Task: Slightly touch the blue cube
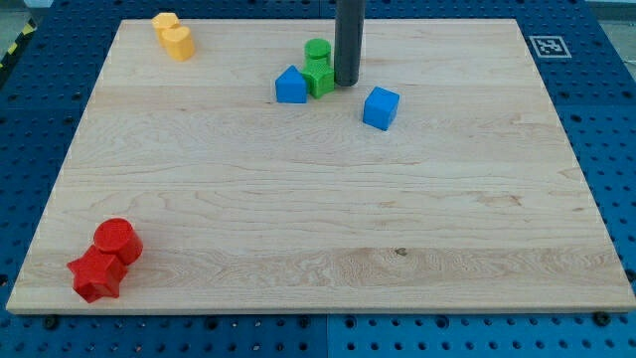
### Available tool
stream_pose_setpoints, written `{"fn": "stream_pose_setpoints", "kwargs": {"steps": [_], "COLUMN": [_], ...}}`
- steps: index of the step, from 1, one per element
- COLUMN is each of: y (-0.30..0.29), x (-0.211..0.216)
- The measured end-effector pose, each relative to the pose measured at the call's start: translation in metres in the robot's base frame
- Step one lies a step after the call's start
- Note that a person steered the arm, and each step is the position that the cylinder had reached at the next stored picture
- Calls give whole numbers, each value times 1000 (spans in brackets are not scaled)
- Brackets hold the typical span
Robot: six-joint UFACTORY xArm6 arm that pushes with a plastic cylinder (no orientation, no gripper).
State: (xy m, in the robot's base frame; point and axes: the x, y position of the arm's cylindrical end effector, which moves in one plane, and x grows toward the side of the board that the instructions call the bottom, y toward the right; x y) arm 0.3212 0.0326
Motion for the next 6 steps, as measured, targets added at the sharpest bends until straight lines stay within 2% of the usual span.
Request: {"fn": "stream_pose_setpoints", "kwargs": {"steps": [2, 4, 5, 6], "y": [36, 34, 13, -18], "x": [15, 25, 33, 65]}}
